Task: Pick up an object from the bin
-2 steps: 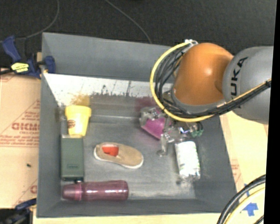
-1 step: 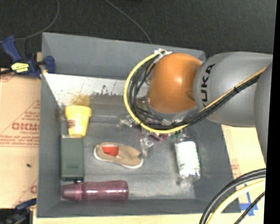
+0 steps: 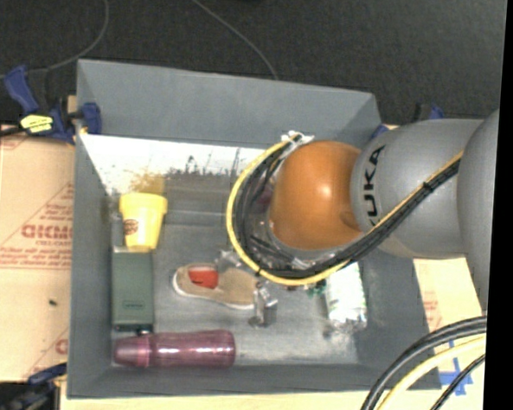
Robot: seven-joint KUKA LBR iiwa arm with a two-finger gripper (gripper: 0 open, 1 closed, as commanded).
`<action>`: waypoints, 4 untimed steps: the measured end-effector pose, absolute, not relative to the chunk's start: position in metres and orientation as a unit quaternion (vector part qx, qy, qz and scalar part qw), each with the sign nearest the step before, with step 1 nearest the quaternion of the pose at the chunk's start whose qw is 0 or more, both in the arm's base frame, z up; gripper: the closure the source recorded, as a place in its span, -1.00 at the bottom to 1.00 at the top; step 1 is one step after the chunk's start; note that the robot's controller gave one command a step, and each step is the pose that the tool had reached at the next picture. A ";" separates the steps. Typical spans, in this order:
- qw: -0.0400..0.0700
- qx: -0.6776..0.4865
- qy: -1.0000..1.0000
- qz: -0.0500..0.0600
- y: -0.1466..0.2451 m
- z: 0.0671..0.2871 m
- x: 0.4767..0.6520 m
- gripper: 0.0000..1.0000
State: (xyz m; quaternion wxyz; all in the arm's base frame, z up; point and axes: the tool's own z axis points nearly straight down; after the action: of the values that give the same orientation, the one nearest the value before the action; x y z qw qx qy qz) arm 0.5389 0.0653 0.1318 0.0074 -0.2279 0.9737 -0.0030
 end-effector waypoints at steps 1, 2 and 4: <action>0.013 -0.398 0.917 -0.006 0.113 0.099 0.546 1.00; 0.013 -0.398 0.917 -0.006 0.113 0.099 0.546 1.00; 0.015 -0.399 0.917 -0.006 0.101 0.167 0.542 1.00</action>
Offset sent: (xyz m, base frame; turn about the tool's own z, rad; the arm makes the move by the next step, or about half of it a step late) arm 0.0000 0.0000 0.0000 0.0000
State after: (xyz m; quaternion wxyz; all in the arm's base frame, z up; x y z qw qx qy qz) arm 0.5416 0.1005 0.1669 0.0152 -0.3993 0.9167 -0.0065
